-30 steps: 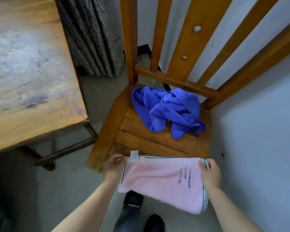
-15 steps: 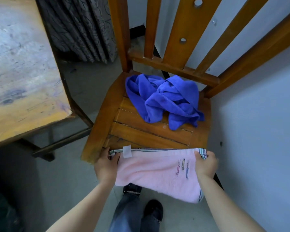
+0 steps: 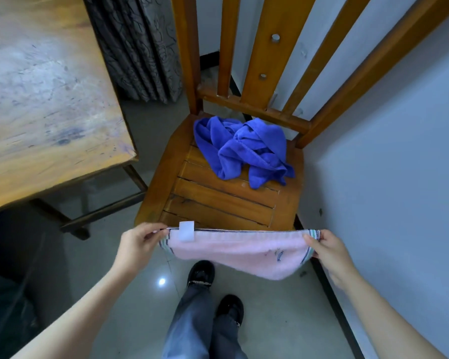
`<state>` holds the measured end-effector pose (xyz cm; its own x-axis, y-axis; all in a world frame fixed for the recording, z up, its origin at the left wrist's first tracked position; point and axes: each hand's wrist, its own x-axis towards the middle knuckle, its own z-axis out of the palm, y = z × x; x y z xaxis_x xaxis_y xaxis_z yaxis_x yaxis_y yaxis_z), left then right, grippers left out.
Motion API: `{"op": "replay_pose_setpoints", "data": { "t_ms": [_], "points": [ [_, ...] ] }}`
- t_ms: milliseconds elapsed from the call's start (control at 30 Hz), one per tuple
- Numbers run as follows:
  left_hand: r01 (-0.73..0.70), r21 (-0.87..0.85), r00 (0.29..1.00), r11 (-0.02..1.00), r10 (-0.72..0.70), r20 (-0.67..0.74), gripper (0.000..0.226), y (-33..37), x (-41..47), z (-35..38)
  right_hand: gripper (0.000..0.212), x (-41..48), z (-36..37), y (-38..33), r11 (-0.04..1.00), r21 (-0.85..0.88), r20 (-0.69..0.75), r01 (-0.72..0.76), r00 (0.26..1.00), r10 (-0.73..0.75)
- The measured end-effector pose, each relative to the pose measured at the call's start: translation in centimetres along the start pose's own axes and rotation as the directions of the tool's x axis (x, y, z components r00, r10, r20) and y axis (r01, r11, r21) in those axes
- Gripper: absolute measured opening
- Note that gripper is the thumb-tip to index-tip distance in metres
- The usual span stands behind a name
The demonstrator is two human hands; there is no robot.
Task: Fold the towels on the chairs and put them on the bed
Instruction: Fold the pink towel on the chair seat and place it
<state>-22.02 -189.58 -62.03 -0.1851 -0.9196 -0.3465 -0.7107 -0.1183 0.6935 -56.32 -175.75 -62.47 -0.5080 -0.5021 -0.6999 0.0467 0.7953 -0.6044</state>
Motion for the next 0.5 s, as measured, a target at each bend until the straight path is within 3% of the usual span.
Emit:
{"op": "replay_pose_setpoints", "data": {
  "t_ms": [167, 267, 333, 400, 500],
  "points": [
    [-0.270, -0.047, 0.953, 0.962, 0.273, 0.130, 0.020, 5.2, -4.0, -7.8, 0.017, -7.2, -5.8, -4.4, 0.987, 0.024, 0.118, 0.158, 0.980, -0.160],
    [-0.496, 0.194, 0.853, 0.846, 0.434, 0.289, 0.019, 7.8, -5.6, -11.6, 0.033, -11.1, -8.7, -7.5, 0.968, -0.078, 0.297, 0.240, 0.932, -0.207],
    [-0.594, 0.301, 0.794, 0.746, 0.487, 0.363, 0.012, 8.5, -5.1, -12.5, 0.029, -11.8, -9.1, -9.0, 0.931, -0.200, 0.339, 0.306, 0.913, -0.227],
    [-0.649, 0.363, 0.760, 0.669, 0.547, 0.351, 0.010, 10.8, -6.3, -14.2, 0.026, -14.4, -10.0, -11.3, 0.897, -0.220, 0.253, 0.382, 0.911, -0.326],
    [-0.585, 0.412, 0.809, 0.698, 0.538, 0.238, 0.015, 13.3, -6.2, -15.5, 0.028, -16.0, -10.4, -13.6, 0.877, -0.175, 0.111, 0.448, 0.894, -0.435]
  ]
}}
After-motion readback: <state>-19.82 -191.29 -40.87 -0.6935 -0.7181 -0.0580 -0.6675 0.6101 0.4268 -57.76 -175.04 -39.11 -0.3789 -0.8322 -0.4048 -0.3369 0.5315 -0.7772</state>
